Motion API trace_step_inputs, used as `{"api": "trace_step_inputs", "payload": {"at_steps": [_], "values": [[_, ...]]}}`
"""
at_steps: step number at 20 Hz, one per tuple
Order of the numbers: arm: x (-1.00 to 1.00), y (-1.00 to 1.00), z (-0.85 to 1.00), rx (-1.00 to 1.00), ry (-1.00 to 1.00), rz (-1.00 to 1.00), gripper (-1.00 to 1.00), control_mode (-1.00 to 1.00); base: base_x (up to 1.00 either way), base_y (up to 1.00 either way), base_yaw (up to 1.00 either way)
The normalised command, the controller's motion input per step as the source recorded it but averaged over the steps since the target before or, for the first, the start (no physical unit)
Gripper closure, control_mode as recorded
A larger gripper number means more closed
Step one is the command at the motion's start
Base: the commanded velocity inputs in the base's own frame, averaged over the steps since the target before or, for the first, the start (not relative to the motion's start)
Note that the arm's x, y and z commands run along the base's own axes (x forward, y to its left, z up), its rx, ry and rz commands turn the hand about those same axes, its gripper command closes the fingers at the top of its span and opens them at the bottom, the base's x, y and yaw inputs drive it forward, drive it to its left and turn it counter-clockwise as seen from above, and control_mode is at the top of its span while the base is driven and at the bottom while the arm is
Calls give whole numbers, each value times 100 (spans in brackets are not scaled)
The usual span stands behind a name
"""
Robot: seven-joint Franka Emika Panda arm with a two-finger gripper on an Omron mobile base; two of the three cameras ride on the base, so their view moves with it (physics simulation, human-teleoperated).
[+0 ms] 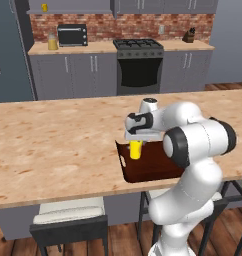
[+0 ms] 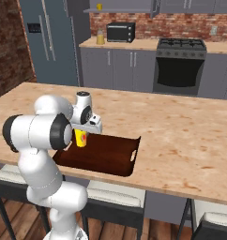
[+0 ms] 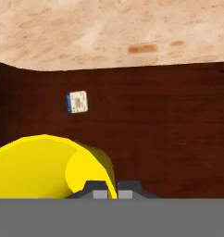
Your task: There is a tray on the dining counter. Grab the cup, mug, and pitcher and place them on the tray. The pitcher may be placed next to the tray if it cannot fit the tray.
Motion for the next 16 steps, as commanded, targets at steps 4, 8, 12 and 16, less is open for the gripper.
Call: {"api": "trace_step_inputs", "payload": {"at_steps": [4,8,12,16], "values": [[15,0,-17,0,0,0,100,-100,0,0,0],[5,0,-15,0,0,0,100,-100,0,0,0],[0,0,0,0,0,0,100,-100,0,0,0],[0,0,0,0,0,0,-100,-100,0,0,0]]}}
